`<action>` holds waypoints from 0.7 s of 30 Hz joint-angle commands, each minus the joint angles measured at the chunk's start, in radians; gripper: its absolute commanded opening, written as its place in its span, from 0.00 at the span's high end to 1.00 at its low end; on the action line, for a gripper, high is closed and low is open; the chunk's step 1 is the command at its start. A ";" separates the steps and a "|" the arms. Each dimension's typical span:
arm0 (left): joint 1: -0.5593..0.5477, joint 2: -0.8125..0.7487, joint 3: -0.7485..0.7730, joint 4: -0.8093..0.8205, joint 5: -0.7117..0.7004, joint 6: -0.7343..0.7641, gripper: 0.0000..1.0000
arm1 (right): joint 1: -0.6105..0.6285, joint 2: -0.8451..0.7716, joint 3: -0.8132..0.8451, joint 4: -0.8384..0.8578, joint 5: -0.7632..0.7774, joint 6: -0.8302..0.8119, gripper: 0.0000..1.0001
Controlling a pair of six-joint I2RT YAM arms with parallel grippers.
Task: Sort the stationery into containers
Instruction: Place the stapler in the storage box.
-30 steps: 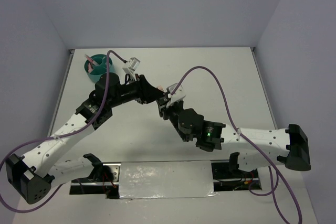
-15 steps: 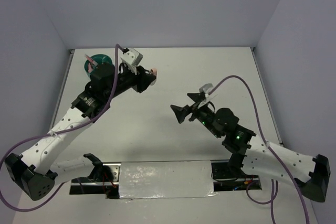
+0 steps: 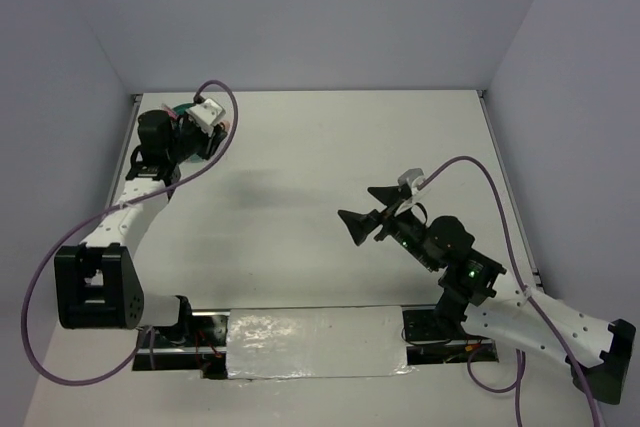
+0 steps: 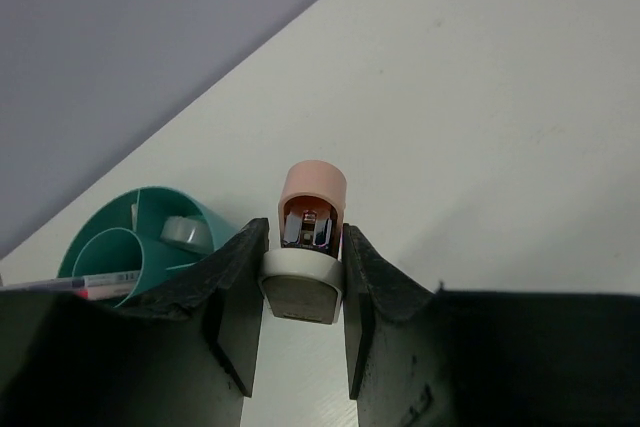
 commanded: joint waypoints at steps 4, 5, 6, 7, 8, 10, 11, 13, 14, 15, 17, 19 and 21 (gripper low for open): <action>0.179 0.139 0.130 0.108 0.338 0.185 1.00 | -0.005 -0.015 -0.009 -0.011 -0.037 0.025 0.00; 0.195 0.165 0.130 0.124 0.432 0.223 1.00 | -0.008 -0.021 -0.011 -0.010 -0.041 0.026 0.00; 0.203 0.175 0.127 0.142 0.426 0.228 1.00 | -0.008 -0.023 -0.010 -0.011 -0.047 0.026 0.00; 0.203 0.182 0.130 0.144 0.410 0.242 1.00 | -0.008 -0.023 -0.008 -0.013 -0.049 0.026 0.00; 0.204 0.204 0.138 0.104 0.399 0.290 1.00 | -0.007 -0.020 -0.008 -0.013 -0.050 0.026 0.00; 0.206 0.227 0.175 0.031 0.361 0.356 1.00 | -0.010 -0.012 -0.002 -0.017 -0.043 0.030 0.00; 0.210 0.242 0.172 0.029 0.347 0.367 1.00 | -0.010 -0.005 0.003 -0.022 -0.043 0.032 0.00; 0.227 0.262 0.156 0.085 0.359 0.352 1.00 | -0.010 -0.001 0.020 -0.047 -0.037 0.033 0.00; 0.229 0.270 0.158 0.098 0.363 0.351 1.00 | -0.008 -0.005 0.023 -0.051 -0.034 0.035 0.00; 0.229 0.276 0.164 0.092 0.365 0.363 1.00 | -0.010 -0.006 0.020 -0.051 -0.035 0.035 0.00; 0.229 0.294 0.165 0.090 0.356 0.386 1.00 | -0.008 -0.017 0.015 -0.044 -0.038 0.036 0.00; 0.239 0.322 0.178 0.072 0.356 0.403 1.00 | -0.010 -0.017 0.017 -0.051 -0.041 0.036 0.00; 0.264 0.348 0.217 0.046 0.373 0.406 1.00 | -0.010 -0.017 0.021 -0.054 -0.049 0.036 0.00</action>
